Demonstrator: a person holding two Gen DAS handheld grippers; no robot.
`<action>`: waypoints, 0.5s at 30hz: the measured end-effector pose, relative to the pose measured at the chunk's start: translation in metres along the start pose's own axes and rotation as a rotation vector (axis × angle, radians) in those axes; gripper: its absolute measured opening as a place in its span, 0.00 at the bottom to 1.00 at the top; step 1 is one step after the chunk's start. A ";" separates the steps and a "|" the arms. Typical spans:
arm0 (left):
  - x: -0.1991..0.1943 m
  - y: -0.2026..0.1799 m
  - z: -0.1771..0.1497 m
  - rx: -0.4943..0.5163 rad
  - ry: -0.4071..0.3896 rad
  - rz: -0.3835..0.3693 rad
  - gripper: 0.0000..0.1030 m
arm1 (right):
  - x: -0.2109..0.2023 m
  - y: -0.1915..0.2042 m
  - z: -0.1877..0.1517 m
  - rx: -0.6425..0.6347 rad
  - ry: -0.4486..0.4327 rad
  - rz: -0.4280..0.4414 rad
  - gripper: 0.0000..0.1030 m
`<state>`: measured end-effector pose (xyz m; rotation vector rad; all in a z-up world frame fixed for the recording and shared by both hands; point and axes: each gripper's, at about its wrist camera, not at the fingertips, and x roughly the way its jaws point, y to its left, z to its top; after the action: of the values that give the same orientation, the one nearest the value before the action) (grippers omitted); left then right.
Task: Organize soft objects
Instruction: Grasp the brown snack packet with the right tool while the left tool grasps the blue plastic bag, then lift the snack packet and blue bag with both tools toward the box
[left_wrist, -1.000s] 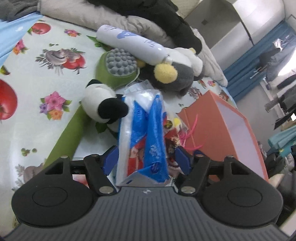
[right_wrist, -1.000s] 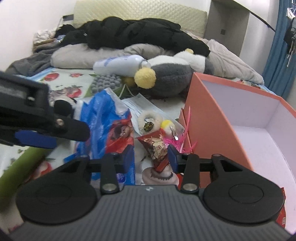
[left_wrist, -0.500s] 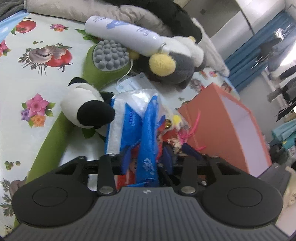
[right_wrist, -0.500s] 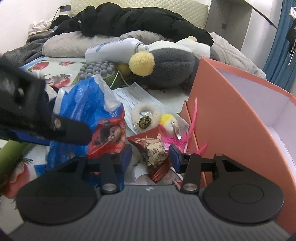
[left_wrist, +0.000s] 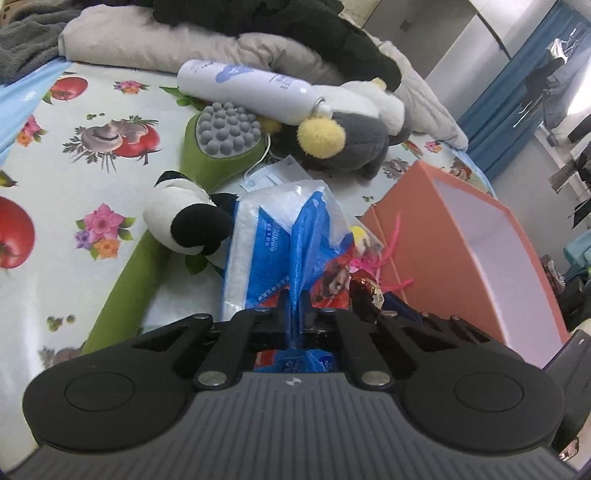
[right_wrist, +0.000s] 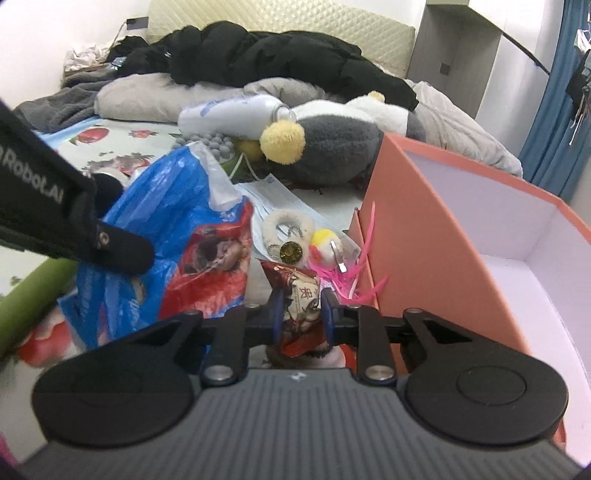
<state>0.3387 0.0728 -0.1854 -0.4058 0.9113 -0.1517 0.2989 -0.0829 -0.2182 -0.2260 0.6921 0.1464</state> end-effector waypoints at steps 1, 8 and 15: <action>-0.007 0.000 -0.003 -0.003 -0.004 -0.004 0.04 | -0.005 0.000 0.000 -0.001 -0.004 0.002 0.24; -0.050 0.001 -0.032 -0.005 -0.002 -0.027 0.04 | -0.051 0.000 -0.013 -0.040 -0.021 0.008 0.24; -0.073 0.005 -0.069 0.012 0.051 -0.032 0.04 | -0.094 0.001 -0.039 -0.069 0.023 0.035 0.24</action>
<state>0.2393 0.0803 -0.1717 -0.4065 0.9542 -0.1973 0.2036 -0.0970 -0.1869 -0.2817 0.7147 0.2013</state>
